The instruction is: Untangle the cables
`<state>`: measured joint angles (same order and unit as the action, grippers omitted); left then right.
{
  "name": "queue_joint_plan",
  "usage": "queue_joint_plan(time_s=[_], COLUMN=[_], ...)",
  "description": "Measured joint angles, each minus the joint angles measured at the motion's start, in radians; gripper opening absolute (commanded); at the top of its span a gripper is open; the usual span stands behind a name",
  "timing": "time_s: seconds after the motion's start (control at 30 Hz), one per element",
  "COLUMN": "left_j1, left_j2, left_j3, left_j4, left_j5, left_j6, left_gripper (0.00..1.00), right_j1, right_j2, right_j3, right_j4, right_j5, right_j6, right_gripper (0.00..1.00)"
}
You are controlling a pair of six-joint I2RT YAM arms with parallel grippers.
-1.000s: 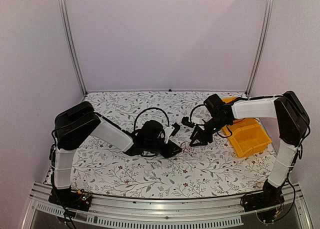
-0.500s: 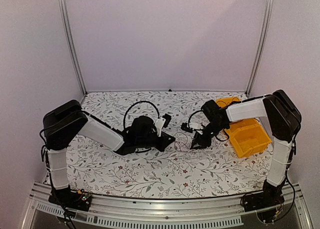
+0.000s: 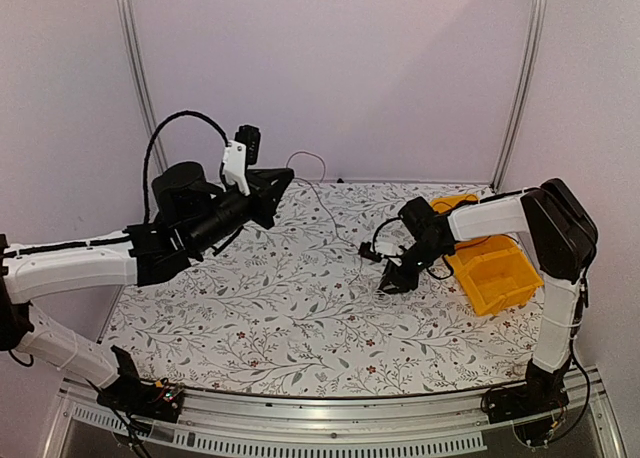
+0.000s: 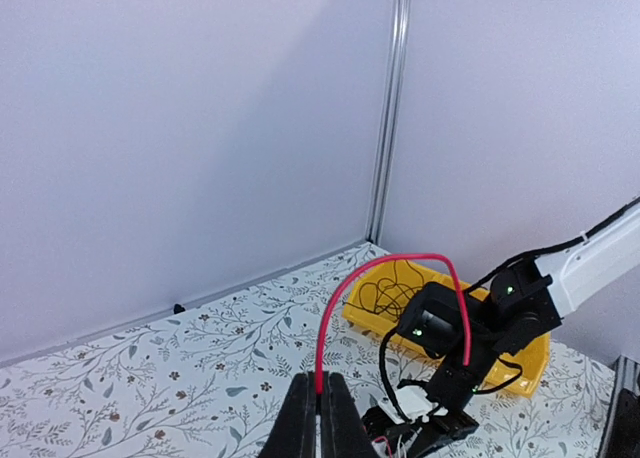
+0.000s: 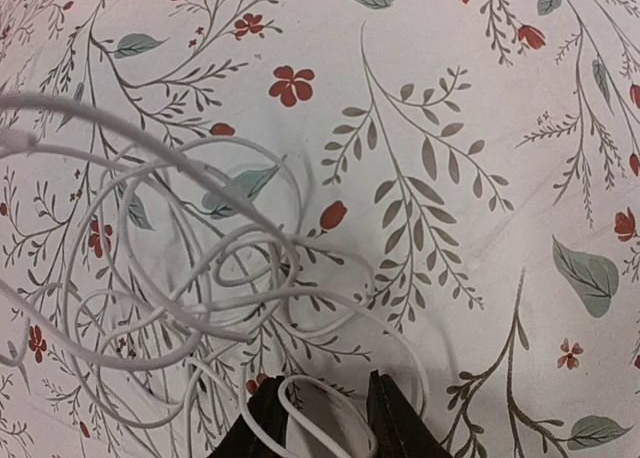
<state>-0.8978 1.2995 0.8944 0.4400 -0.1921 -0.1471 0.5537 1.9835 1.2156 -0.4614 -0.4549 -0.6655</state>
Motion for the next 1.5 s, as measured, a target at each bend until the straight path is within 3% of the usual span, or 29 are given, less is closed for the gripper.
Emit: queue_joint_plan(time_s=[0.33, 0.53, 0.77, 0.97, 1.17, 1.27, 1.5], left_j1=[0.0, 0.0, 0.0, 0.0, 0.002, 0.006, 0.033], left_j2=[-0.219, -0.269, -0.153, 0.016, 0.159, 0.219, 0.265], left_j3=[0.051, 0.061, 0.055, 0.118, 0.236, 0.285, 0.278], left_j4=[-0.106, -0.114, -0.168, -0.251, -0.298, -0.3, -0.304], left_j5=[-0.124, -0.172, -0.127, -0.045, 0.061, 0.11, 0.206], left_j6=[0.115, 0.149, 0.148, 0.172, 0.2, 0.208, 0.208], left_gripper=[0.0, 0.0, 0.0, 0.0, 0.0, 0.0, 0.0], right_j1=[0.001, 0.002, 0.002, -0.007, -0.024, -0.027, 0.013], right_j2=[0.007, 0.008, -0.026, -0.211, -0.388, -0.428, -0.471], right_j3=[0.008, 0.01, 0.01, 0.021, 0.163, 0.234, 0.28], right_j4=[0.008, 0.013, -0.023, -0.106, -0.189, -0.223, -0.263], right_j5=[0.008, 0.009, 0.039, 0.052, 0.048, 0.042, 0.0], right_j6=[0.0, 0.004, 0.024, 0.022, 0.01, 0.007, -0.004], right_gripper=[0.32, 0.41, 0.5, 0.57, 0.61, 0.69, 0.72])
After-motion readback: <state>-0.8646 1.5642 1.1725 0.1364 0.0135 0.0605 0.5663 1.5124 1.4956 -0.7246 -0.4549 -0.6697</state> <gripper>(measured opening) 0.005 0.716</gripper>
